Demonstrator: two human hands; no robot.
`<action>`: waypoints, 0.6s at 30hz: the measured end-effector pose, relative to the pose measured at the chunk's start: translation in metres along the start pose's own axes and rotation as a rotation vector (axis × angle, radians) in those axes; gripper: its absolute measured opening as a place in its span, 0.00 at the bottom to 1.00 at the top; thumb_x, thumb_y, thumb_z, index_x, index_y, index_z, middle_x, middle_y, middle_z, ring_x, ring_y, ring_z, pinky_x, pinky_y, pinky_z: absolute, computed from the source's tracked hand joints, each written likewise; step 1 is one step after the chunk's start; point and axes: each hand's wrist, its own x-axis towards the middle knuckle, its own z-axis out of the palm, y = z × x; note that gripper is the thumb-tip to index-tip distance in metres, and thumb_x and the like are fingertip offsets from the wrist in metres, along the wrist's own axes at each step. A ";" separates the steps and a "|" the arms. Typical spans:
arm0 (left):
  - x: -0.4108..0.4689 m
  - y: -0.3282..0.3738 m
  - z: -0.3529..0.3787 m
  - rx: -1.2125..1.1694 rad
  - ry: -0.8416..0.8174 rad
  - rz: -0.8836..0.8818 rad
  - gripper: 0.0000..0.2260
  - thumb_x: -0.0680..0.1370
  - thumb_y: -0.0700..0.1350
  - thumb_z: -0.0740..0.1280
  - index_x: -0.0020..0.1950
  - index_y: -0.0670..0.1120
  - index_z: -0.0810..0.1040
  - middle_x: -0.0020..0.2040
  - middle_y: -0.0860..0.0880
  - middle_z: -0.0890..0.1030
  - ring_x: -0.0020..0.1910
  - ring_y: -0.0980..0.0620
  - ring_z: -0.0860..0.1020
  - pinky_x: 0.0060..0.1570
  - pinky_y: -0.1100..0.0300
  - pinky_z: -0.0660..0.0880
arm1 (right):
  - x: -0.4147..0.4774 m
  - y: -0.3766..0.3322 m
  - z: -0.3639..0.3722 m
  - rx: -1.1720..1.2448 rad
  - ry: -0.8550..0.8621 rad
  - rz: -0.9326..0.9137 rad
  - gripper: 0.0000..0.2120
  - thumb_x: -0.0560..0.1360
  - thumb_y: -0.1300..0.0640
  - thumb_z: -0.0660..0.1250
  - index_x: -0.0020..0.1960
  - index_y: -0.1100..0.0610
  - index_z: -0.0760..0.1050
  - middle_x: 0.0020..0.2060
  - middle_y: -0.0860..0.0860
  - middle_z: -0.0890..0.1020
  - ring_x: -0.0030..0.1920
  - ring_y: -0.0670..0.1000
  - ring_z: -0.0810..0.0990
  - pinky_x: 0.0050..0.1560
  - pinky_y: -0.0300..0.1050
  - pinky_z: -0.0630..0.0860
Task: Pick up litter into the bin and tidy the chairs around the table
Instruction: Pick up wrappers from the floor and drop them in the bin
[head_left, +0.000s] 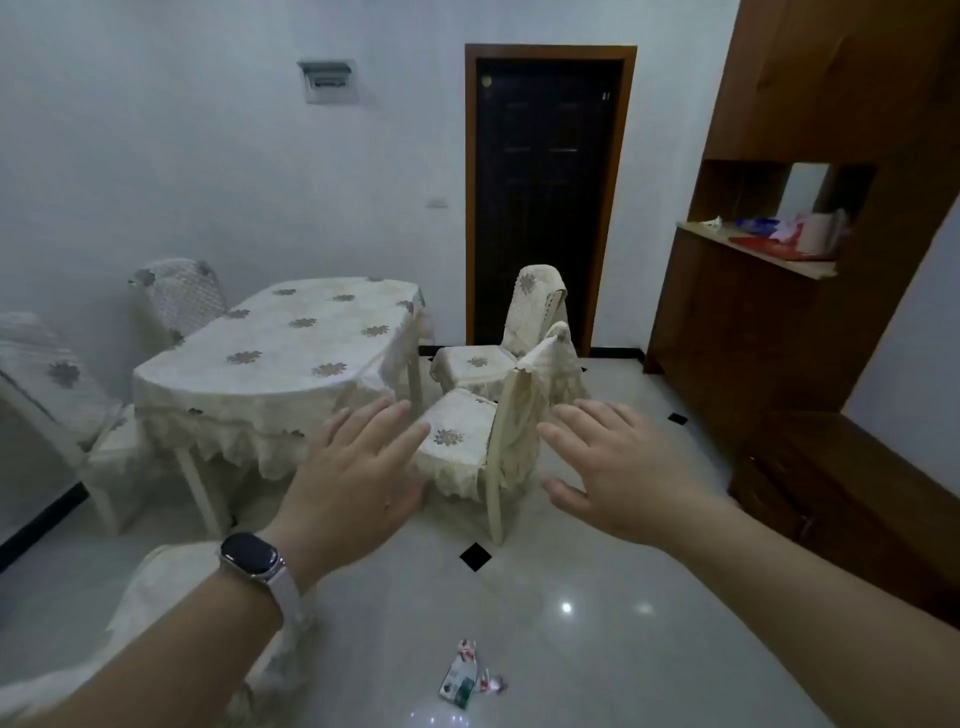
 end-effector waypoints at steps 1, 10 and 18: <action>0.007 0.007 0.008 -0.004 -0.018 0.006 0.23 0.77 0.56 0.60 0.67 0.47 0.77 0.69 0.43 0.76 0.70 0.43 0.71 0.68 0.43 0.65 | -0.001 0.008 0.009 -0.008 -0.015 -0.011 0.27 0.77 0.36 0.52 0.67 0.51 0.73 0.63 0.51 0.77 0.65 0.54 0.74 0.65 0.53 0.69; 0.069 0.071 0.100 -0.030 -0.108 -0.030 0.21 0.76 0.55 0.63 0.65 0.47 0.79 0.67 0.44 0.77 0.69 0.43 0.72 0.66 0.45 0.69 | -0.012 0.104 0.108 0.114 -0.035 -0.024 0.27 0.76 0.38 0.55 0.66 0.54 0.73 0.62 0.53 0.78 0.63 0.55 0.74 0.61 0.53 0.73; 0.124 0.133 0.166 -0.002 -0.207 -0.078 0.22 0.76 0.55 0.62 0.67 0.47 0.78 0.67 0.44 0.77 0.68 0.43 0.73 0.64 0.46 0.69 | -0.013 0.189 0.186 0.274 -0.054 -0.101 0.26 0.75 0.39 0.58 0.65 0.55 0.75 0.60 0.55 0.78 0.61 0.57 0.75 0.61 0.54 0.71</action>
